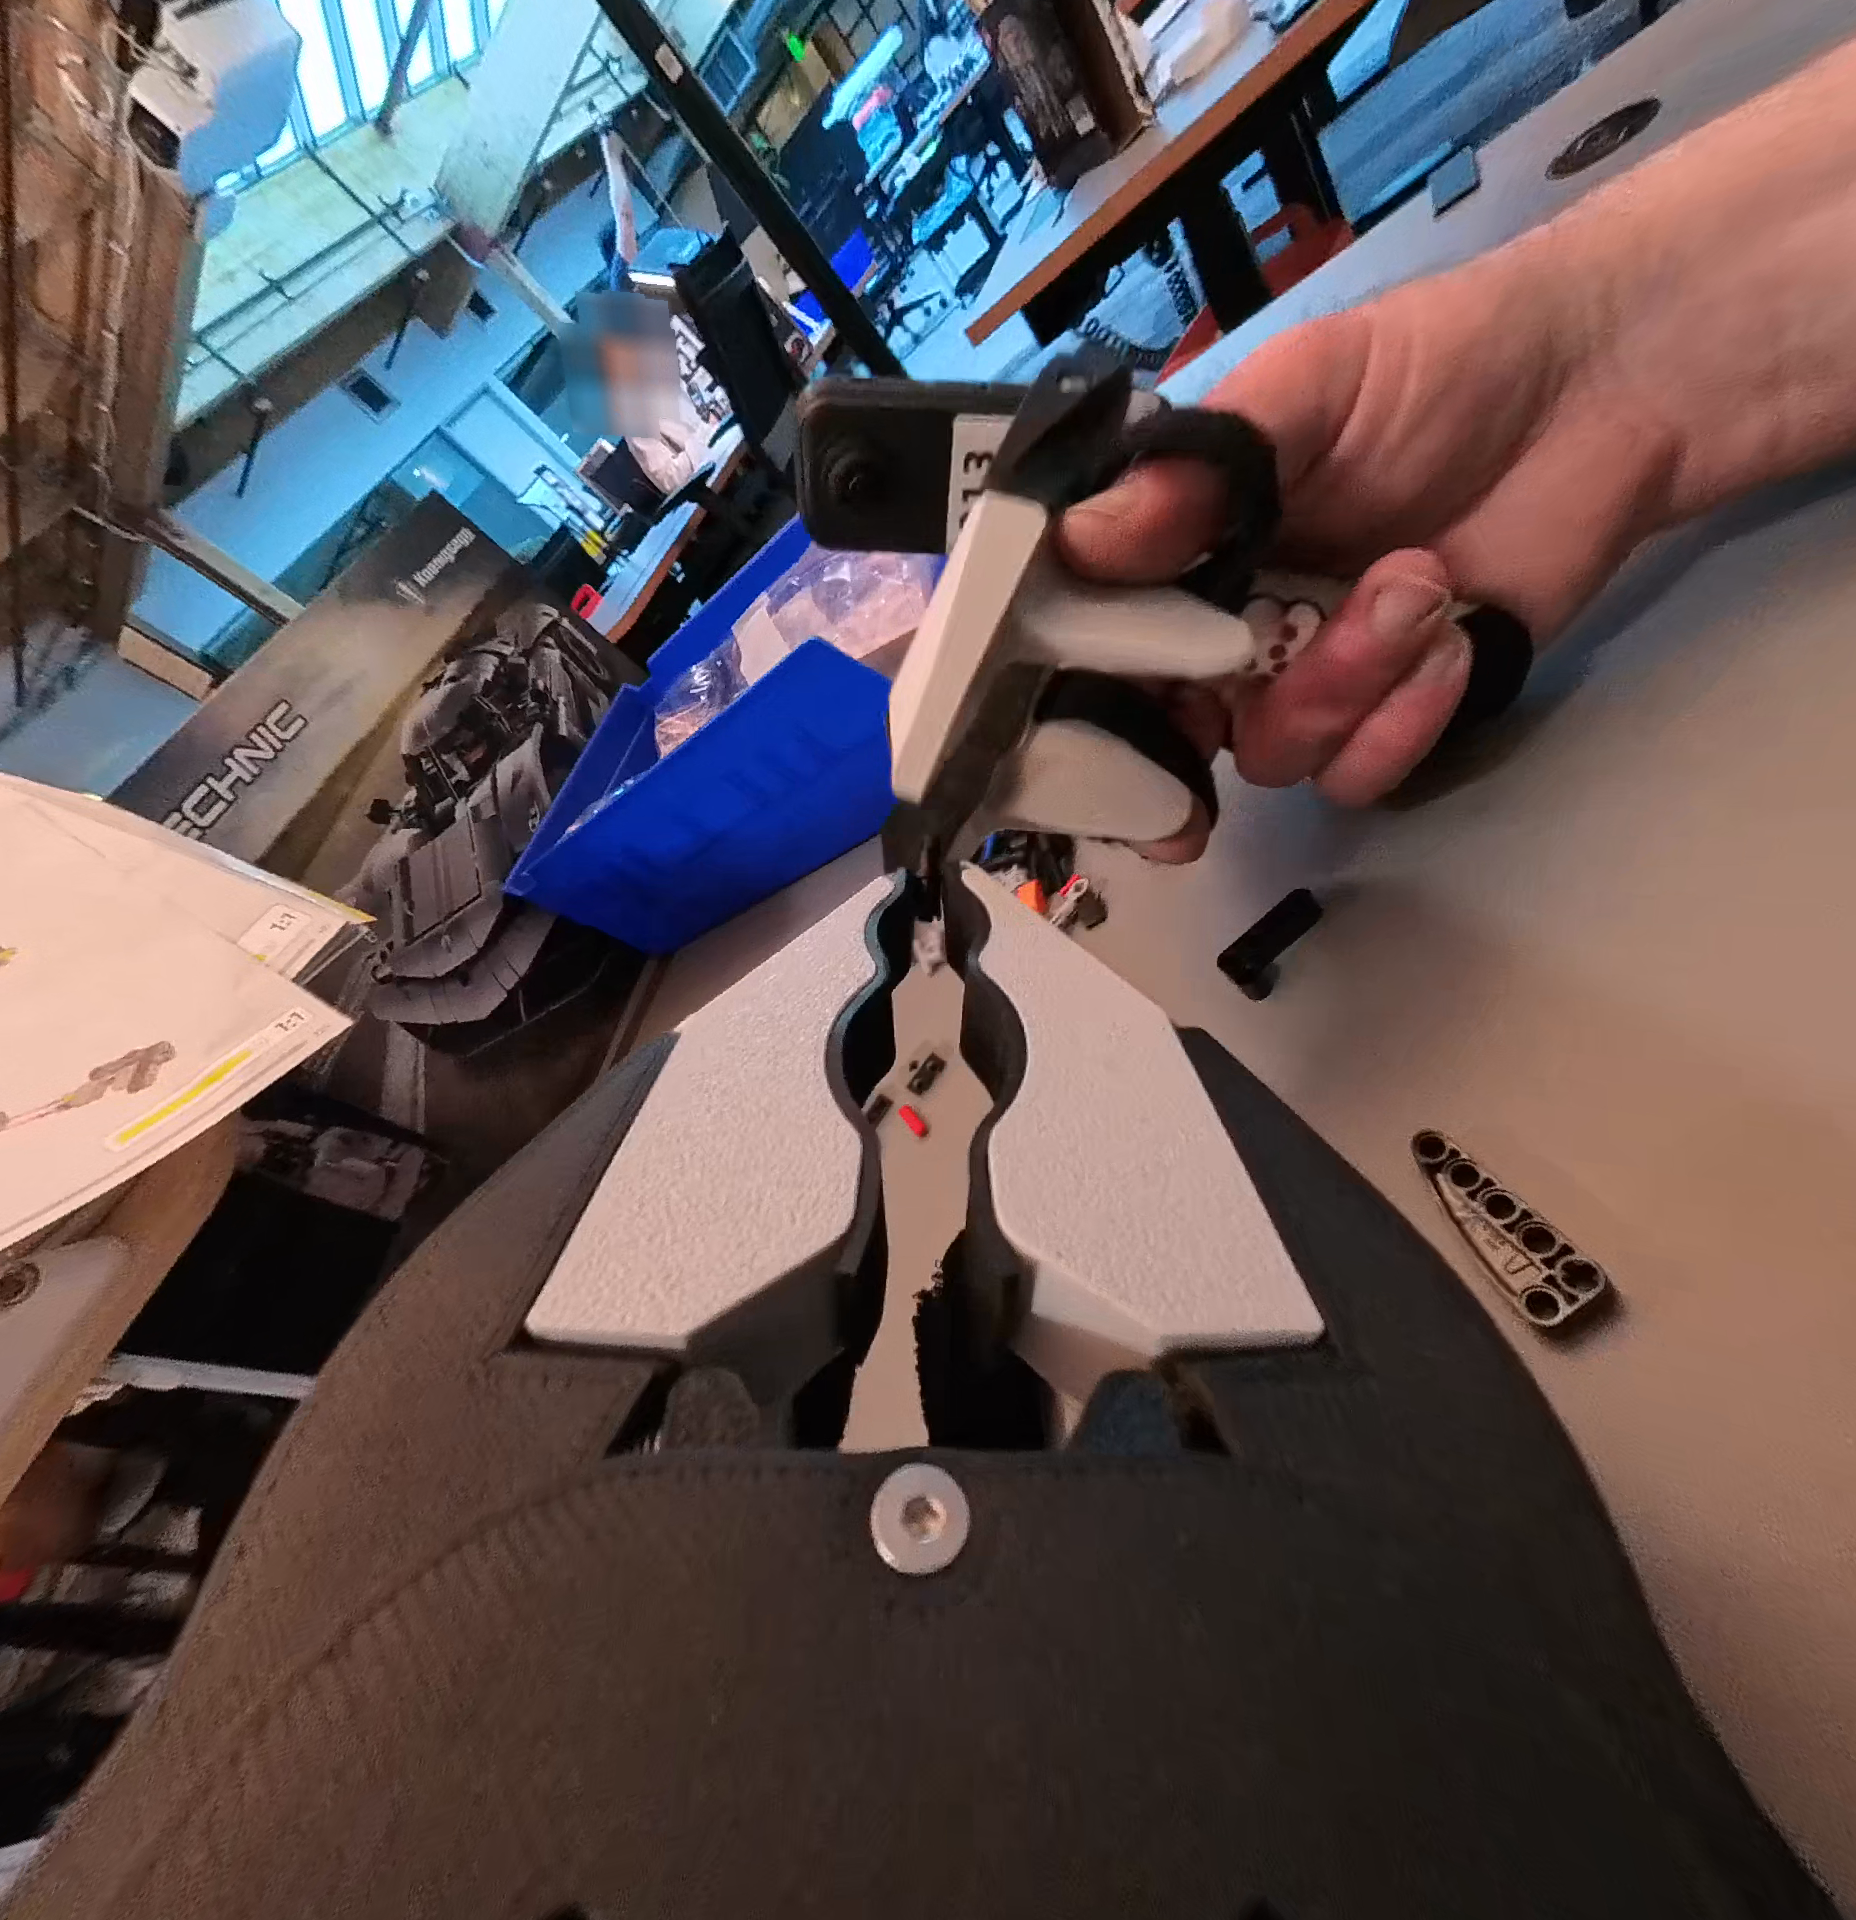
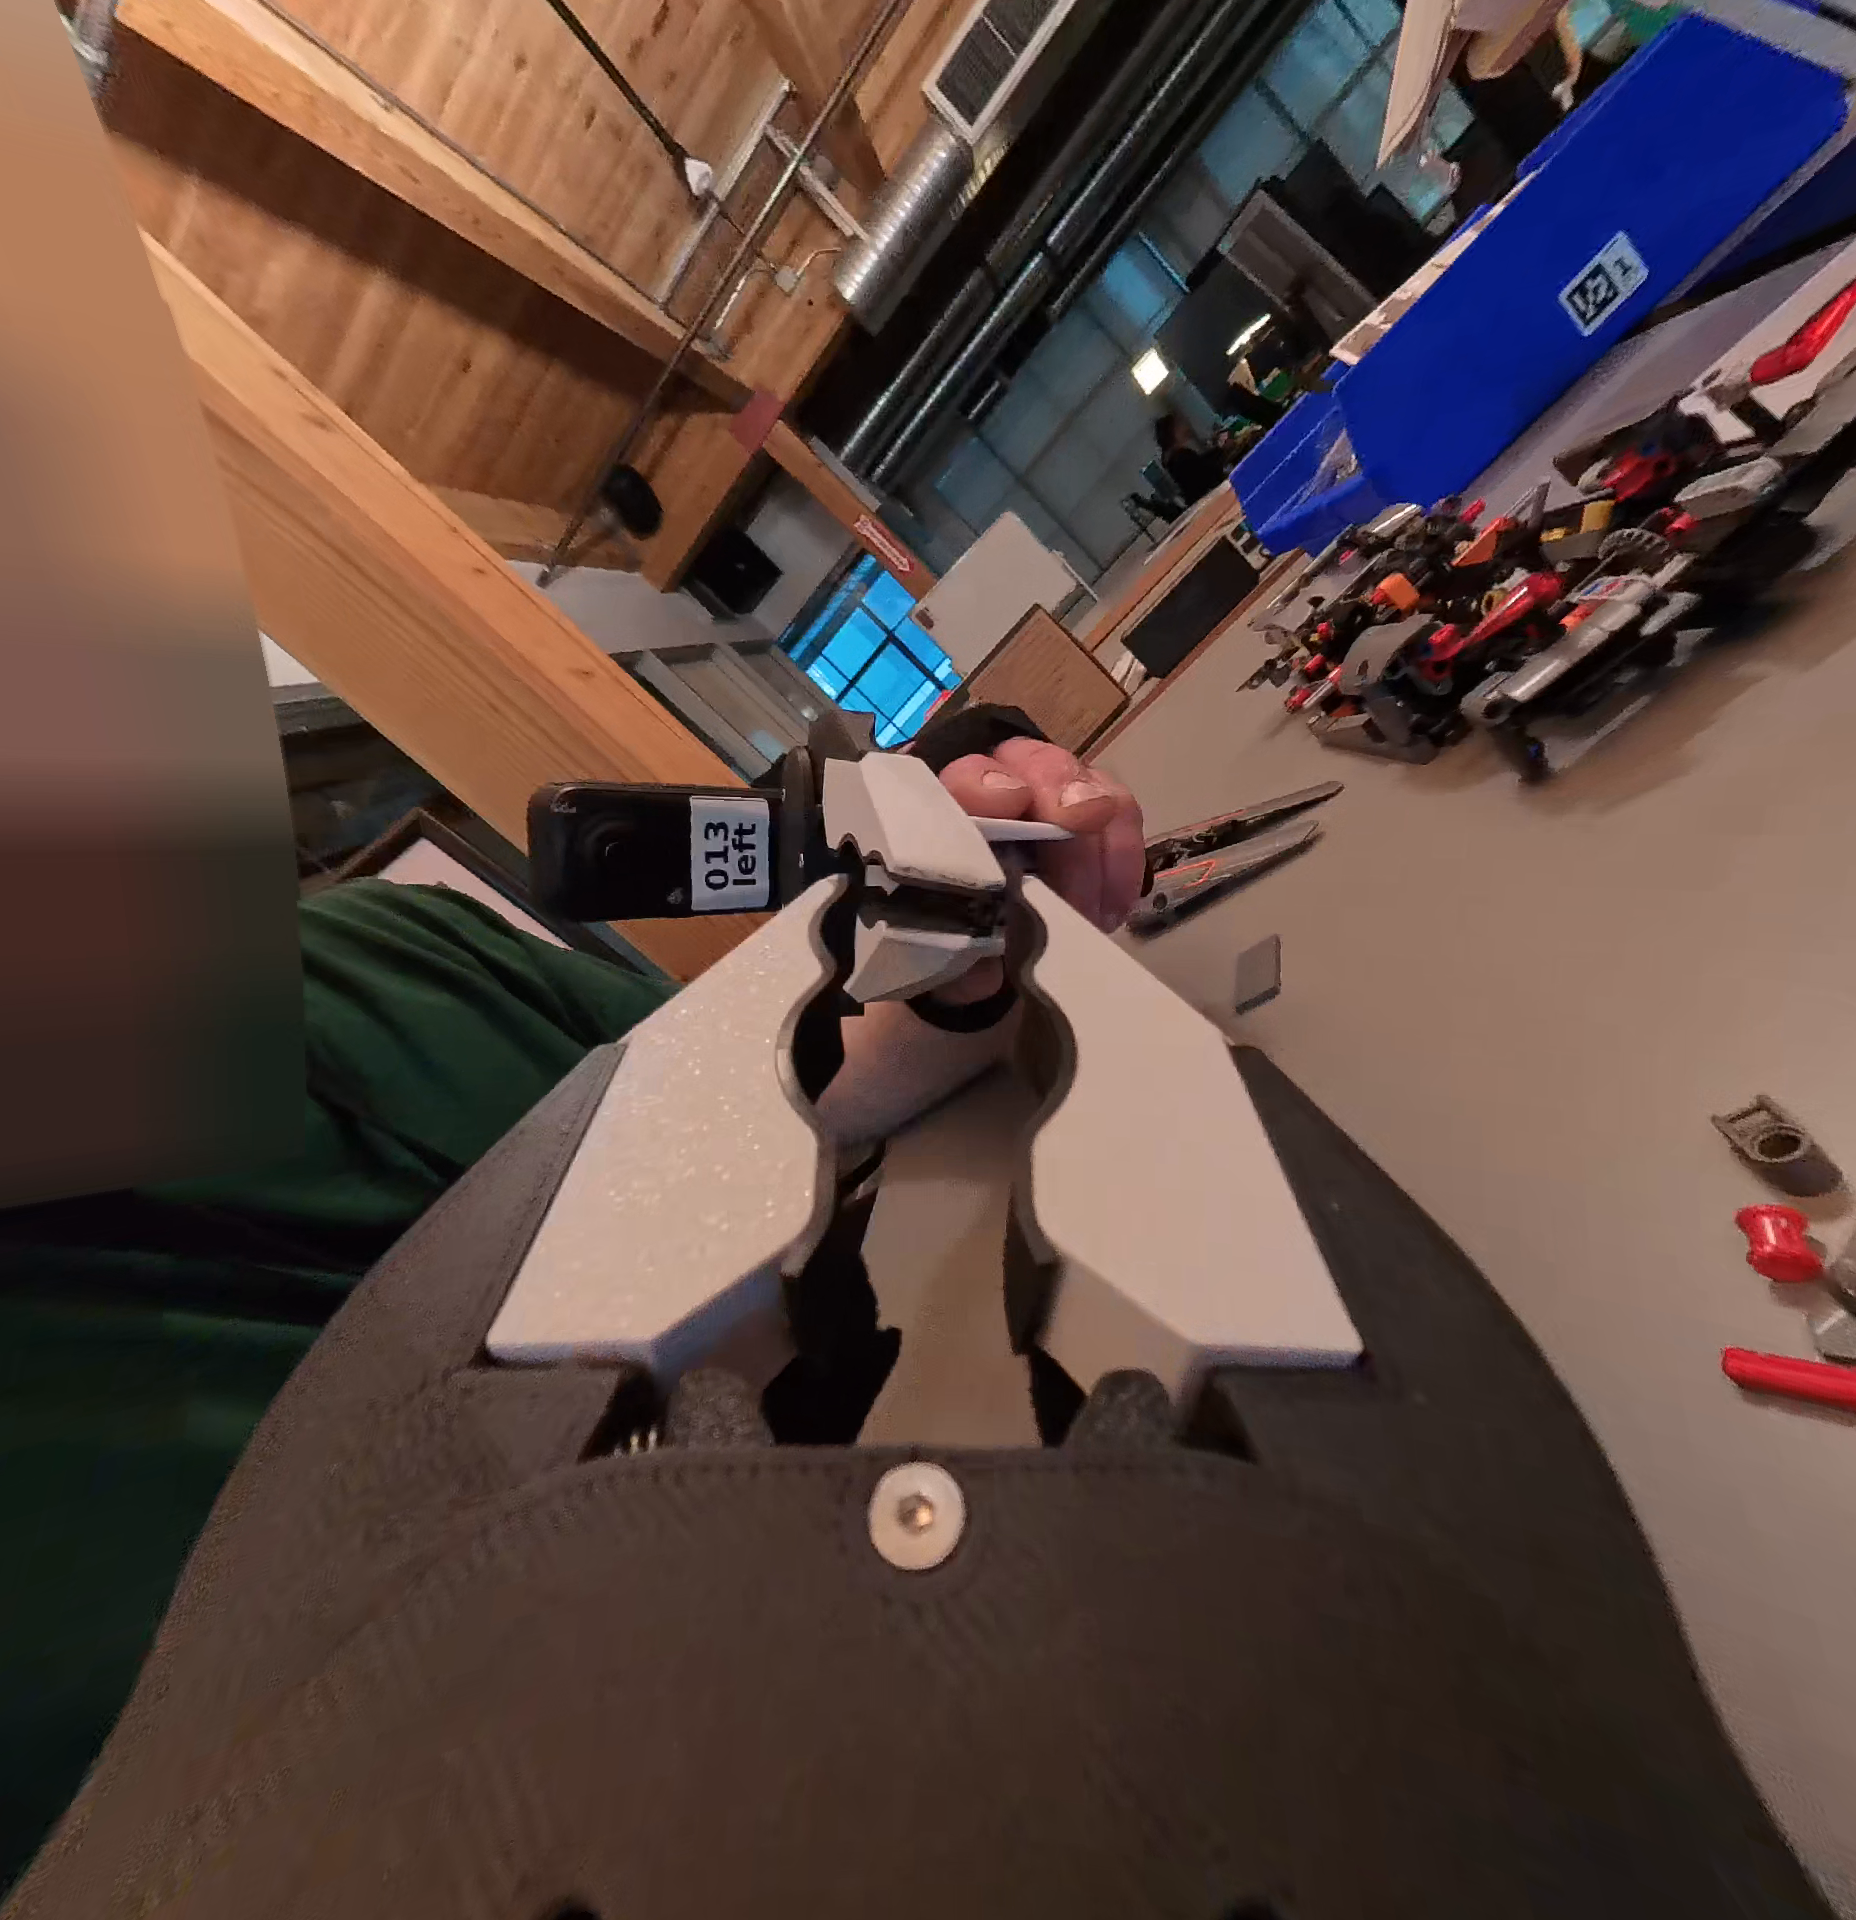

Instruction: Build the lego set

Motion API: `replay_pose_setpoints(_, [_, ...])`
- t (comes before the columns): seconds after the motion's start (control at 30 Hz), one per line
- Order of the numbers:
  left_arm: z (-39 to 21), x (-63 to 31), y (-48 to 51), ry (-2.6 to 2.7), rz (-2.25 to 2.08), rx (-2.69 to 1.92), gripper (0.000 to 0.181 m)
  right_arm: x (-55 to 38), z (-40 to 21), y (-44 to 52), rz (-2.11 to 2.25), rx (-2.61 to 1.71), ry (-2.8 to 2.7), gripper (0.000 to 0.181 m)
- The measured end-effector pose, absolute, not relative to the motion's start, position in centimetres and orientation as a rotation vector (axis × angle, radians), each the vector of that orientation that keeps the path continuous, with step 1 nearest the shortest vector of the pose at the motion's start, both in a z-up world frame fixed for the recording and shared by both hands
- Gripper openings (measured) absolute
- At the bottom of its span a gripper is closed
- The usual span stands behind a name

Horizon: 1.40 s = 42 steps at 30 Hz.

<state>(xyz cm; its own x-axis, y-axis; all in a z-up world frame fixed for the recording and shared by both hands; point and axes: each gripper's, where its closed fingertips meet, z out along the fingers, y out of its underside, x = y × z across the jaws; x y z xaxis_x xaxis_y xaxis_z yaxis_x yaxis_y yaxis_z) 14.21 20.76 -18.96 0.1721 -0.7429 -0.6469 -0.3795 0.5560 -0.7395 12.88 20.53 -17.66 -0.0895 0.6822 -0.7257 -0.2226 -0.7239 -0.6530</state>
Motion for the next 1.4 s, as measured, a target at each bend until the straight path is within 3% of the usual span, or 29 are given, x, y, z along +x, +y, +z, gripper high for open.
replay_pose_setpoints(0.07, [-18.8,14.3,20.3,1.443,-0.385,-1.027,0.003,12.8,-18.2,20.6,1.826,-1.596,-0.529,0.007])
replay_pose_setpoints(0.47, [-19.3,14.2,20.8,1.451,-0.303,-1.024,0.003,13.7,-18.8,21.3,1.659,-1.655,-0.563,0.012])
replay_pose_setpoints(0.63, [-19.5,14.2,21.0,1.458,-0.292,-1.03,0.003,13.3,-19.1,21.0,1.628,-1.668,-0.603,0.004])
replay_pose_setpoints(1.4, [-20.5,14.2,21.1,1.542,-0.21,-1.009,0.003,13.4,-20.0,21.1,1.515,-1.716,-0.643,0.003])
